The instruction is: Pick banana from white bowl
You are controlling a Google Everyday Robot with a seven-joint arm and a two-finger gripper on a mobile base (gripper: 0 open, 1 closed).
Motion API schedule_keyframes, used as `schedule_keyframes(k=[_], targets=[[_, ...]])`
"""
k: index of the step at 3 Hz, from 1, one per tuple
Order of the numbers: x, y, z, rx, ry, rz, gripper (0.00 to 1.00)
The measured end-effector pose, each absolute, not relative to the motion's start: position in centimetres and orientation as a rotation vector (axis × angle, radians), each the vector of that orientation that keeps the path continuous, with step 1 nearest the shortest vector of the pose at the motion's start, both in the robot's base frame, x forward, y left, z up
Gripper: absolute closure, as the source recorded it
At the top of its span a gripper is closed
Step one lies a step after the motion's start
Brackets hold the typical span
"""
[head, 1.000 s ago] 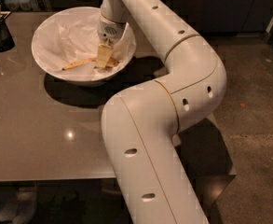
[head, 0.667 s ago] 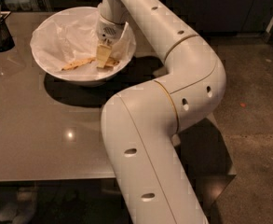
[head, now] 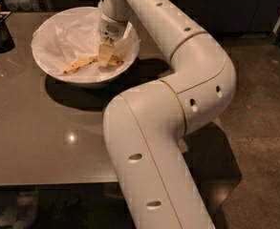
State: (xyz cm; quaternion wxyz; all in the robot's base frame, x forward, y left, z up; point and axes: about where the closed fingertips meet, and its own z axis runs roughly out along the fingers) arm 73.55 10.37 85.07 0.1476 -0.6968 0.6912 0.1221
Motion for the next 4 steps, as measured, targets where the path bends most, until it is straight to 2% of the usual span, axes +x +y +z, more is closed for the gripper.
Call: schedule_keyframes(k=[4], targets=[[69.3,9.4,91.3,-1.929,1.874,0.315,1.0]])
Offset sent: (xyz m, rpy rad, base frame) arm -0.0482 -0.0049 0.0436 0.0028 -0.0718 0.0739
